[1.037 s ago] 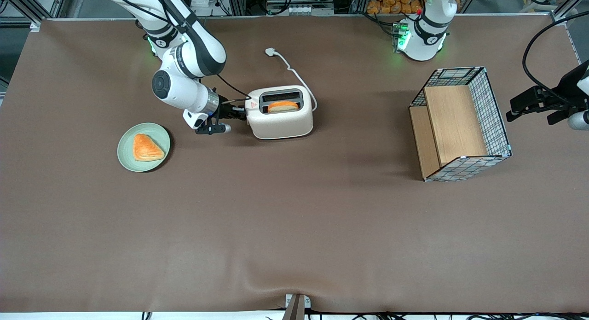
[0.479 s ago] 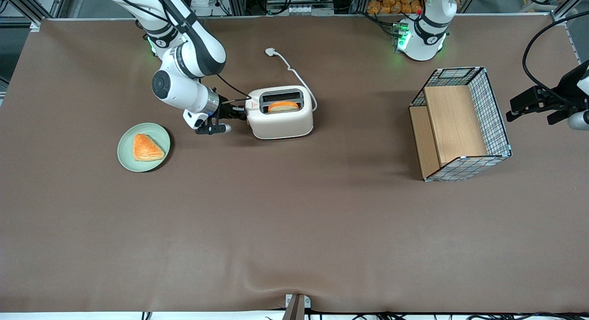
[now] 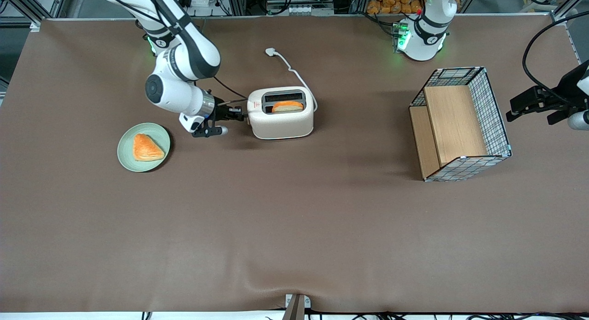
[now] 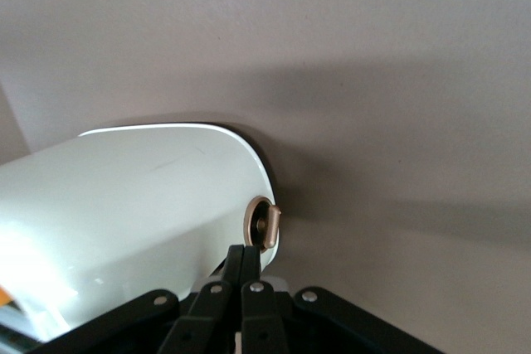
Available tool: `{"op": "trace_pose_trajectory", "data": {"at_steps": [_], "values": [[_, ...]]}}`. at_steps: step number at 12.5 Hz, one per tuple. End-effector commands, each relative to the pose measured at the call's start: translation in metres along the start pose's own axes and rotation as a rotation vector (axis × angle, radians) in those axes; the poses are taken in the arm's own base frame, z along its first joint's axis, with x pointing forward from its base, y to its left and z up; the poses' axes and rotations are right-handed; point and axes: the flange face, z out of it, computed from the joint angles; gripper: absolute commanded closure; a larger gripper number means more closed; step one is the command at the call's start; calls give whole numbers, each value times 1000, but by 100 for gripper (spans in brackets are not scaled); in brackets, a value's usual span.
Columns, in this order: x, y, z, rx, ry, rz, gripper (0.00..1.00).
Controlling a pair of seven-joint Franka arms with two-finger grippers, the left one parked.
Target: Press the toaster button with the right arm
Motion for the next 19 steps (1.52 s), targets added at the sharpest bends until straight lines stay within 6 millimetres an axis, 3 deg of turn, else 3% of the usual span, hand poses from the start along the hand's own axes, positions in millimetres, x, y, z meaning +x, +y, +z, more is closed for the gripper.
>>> {"op": "trace_pose_trajectory", "data": {"at_steps": [1,2,4,5,10,12,16,19], "values": [[16,2,-40,61,-45,-13,21],[24,8,-54,58,-55,-14,0],[38,9,-81,29,-58,-5,0],[49,10,-104,0,-50,9,0],[91,6,-264,-260,-21,-45,0],[96,3,-321,-307,63,-55,0],[83,-10,-402,-435,146,-66,0],[69,10,-456,-445,201,7,0]]}}
